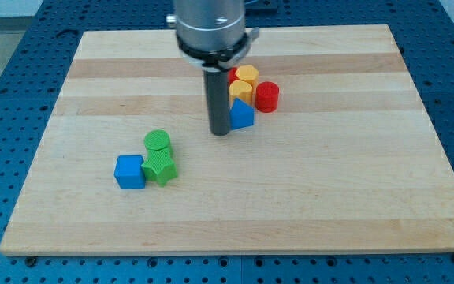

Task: Point your arm at the green star

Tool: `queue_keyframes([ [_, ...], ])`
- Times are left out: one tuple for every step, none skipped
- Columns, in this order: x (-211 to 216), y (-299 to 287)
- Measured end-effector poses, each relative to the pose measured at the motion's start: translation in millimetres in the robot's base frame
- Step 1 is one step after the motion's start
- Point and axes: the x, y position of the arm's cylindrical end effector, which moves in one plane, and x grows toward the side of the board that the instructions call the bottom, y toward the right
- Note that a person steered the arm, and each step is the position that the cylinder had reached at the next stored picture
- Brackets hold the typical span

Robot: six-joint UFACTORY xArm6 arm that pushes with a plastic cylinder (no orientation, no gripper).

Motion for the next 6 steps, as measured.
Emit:
queue_keyframes([
  [-14.8,23.0],
  [-21.3,25.2],
  [-16.3,16.2],
  [9.2,16.2],
  [44.8,9.5],
  [63.7,-25.8],
])
